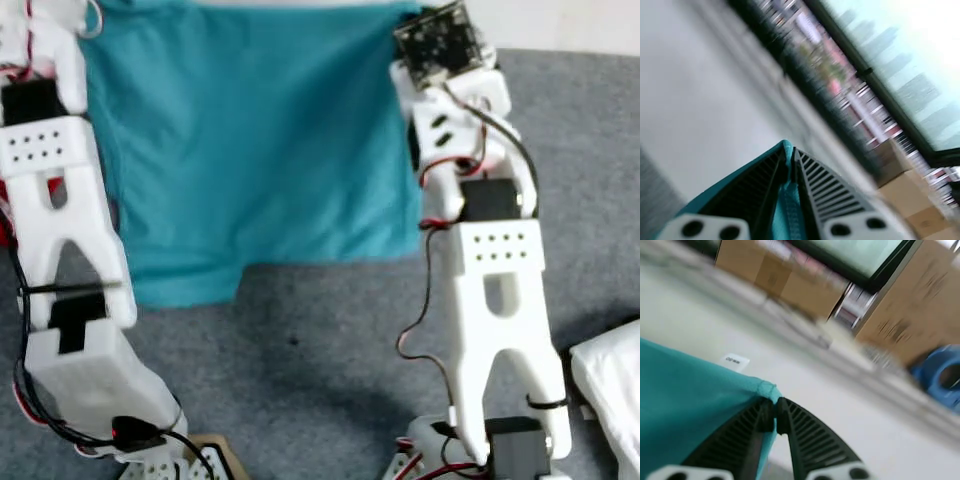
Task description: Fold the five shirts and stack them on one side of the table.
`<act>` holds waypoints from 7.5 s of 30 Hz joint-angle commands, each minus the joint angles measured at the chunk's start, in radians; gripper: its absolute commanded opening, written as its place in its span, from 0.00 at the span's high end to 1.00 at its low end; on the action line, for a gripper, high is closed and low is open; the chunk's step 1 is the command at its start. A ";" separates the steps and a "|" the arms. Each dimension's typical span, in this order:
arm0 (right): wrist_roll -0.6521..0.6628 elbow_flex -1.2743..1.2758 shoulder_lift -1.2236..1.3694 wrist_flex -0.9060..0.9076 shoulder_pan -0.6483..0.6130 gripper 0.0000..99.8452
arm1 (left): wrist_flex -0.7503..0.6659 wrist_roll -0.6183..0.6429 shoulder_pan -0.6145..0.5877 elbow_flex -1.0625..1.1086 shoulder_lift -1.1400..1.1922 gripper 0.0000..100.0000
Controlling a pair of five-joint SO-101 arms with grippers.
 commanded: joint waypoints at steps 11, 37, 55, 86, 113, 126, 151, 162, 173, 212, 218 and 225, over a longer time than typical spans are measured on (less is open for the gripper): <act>0.009 -0.131 -0.143 0.064 -0.002 0.99 | 0.364 0.008 0.044 -0.722 0.068 0.99; 0.011 -0.067 -0.582 0.484 -0.110 0.99 | 0.778 0.008 0.070 -1.003 -0.188 0.99; 0.011 -0.067 -0.788 0.611 -0.139 0.99 | 0.873 0.006 0.070 -1.000 -0.437 0.99; -0.061 0.180 -0.223 0.335 -0.127 0.99 | 0.669 0.006 0.022 -0.823 0.417 0.99; -0.066 0.211 0.139 0.229 -0.081 0.99 | 1.227 -0.163 0.024 -1.001 0.647 0.99; -0.060 0.630 -0.274 0.294 -0.139 0.99 | 1.312 -0.299 -0.054 -0.716 0.524 0.99; -0.060 0.958 -0.602 0.341 -0.134 0.99 | 0.864 -0.532 -0.140 1.030 -0.518 0.99; -0.060 1.047 -0.676 0.341 -0.134 0.99 | 0.750 -0.623 -0.151 1.506 -0.891 0.99; -0.061 1.079 -0.677 0.341 -0.134 0.99 | 0.680 -0.640 -0.214 1.773 -1.170 0.94; 0.008 1.211 -0.679 0.444 -0.134 0.96 | 0.637 -0.637 -0.317 1.969 -1.330 0.54; 0.021 1.239 -0.679 0.449 -0.131 0.81 | 0.635 -0.632 -0.317 1.931 -1.330 0.54; 0.021 1.027 -0.680 0.541 -0.070 0.80 | 0.637 -0.632 -0.317 1.942 -1.330 0.54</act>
